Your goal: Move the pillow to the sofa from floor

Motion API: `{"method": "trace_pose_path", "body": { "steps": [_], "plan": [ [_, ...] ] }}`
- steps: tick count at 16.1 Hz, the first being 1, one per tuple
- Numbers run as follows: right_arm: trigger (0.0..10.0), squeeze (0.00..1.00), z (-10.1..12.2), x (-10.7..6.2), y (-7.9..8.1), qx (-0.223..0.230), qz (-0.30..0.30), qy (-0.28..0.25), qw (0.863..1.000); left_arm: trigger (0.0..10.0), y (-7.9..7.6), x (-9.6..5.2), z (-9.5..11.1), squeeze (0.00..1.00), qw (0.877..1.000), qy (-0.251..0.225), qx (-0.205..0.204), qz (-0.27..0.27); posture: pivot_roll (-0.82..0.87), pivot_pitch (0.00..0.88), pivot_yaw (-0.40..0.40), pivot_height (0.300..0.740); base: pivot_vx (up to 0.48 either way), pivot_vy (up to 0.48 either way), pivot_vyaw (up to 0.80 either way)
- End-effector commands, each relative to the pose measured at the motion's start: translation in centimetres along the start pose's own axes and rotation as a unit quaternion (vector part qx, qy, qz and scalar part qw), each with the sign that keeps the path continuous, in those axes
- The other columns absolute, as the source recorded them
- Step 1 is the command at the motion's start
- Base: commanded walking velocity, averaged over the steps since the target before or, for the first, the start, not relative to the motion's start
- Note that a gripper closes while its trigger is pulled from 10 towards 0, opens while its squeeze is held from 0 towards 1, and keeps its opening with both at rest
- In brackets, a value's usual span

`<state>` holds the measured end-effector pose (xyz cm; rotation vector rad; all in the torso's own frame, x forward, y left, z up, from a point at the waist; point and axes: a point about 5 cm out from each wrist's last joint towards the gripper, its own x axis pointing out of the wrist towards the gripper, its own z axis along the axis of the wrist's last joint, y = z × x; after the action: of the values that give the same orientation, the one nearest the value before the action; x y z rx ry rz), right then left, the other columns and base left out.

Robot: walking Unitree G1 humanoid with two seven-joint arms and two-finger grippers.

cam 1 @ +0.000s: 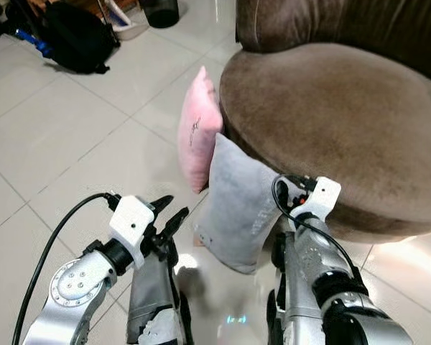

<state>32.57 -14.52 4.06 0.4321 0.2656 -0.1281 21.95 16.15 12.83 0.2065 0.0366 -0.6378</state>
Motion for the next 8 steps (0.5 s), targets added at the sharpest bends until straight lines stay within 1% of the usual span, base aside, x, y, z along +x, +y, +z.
{"method": "trace_pose_path", "body": {
  "steps": [1, 3, 5, 6, 7, 8],
  "plan": [
    [10.0, 1.00, -0.5, 0.0, 0.4, 0.019, -0.006, 0.007, 1.000, 10.0, 0.1, -0.4, 0.3, 0.00, 1.000, 0.004, 0.000, -0.005, 0.21, 0.282, 0.084, 0.515, 0.000, 0.000, 0.00],
    [10.0, 1.00, -0.5, 0.4, 1.1, 0.015, -0.017, 0.016, 1.000, 10.0, 0.2, -0.9, 0.7, 0.00, 1.000, 0.007, 0.000, -0.004, 0.24, 0.289, 0.089, 0.515, 0.000, 0.000, 0.00],
    [10.0, 1.00, -0.4, 0.5, 1.3, 0.017, -0.026, 0.015, 0.999, 10.0, 0.2, -1.1, 0.8, 0.00, 1.000, 0.010, -0.001, -0.004, 0.25, 0.293, 0.092, 0.515, 0.000, 0.000, 0.00],
    [10.0, 0.00, -0.2, 0.6, 1.3, 0.016, -0.042, 0.010, 0.999, 10.0, 0.2, -1.4, 1.1, 0.00, 1.000, 0.015, 0.000, -0.005, 0.28, 0.303, 0.102, 0.515, 0.000, 0.000, 0.00],
    [10.0, 0.00, -0.1, 0.7, 1.2, 0.012, -0.054, 0.008, 0.998, 10.0, 0.2, -1.5, 1.2, 0.00, 1.000, 0.018, 0.001, -0.005, 0.28, 0.306, 0.104, 0.515, 0.000, 0.000, 0.00],
    [10.0, 0.00, 0.1, 0.7, 0.7, -0.002, -0.081, 0.000, 0.997, 10.0, 0.3, -1.6, 1.3, 0.00, 1.000, 0.023, 0.002, -0.006, 0.30, 0.311, 0.112, 0.515, 0.000, 0.000, 0.00]
  ]
}}
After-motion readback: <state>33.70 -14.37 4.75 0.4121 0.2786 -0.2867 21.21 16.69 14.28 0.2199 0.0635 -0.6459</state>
